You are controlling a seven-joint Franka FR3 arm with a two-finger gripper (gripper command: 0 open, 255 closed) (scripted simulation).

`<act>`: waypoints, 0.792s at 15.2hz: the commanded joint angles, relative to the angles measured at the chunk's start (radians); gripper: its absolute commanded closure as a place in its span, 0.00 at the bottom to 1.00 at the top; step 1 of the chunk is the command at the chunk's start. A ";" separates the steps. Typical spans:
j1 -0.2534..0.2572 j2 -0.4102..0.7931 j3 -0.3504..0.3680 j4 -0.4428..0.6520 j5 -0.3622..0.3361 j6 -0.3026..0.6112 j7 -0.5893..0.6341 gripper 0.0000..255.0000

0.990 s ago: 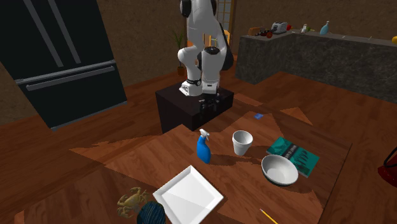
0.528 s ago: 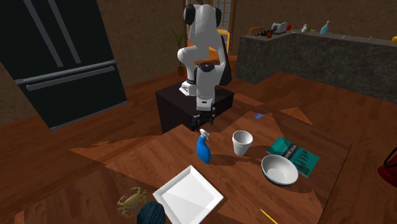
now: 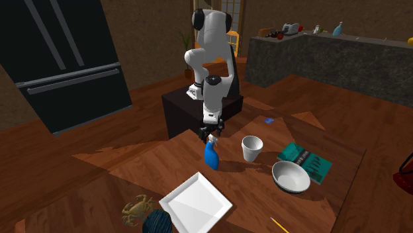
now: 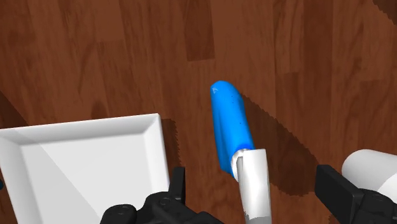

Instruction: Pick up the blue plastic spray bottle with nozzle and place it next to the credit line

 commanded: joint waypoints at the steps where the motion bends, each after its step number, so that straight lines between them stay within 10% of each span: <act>1: -0.002 0.007 0.003 0.000 0.004 0.007 -0.002 0.00; 7: -0.002 0.007 0.003 0.000 0.004 0.007 -0.002 0.00; 8: -0.002 0.007 0.003 0.000 0.004 0.007 -0.002 1.00; 12: -0.002 0.007 0.003 0.000 0.004 0.007 -0.002 1.00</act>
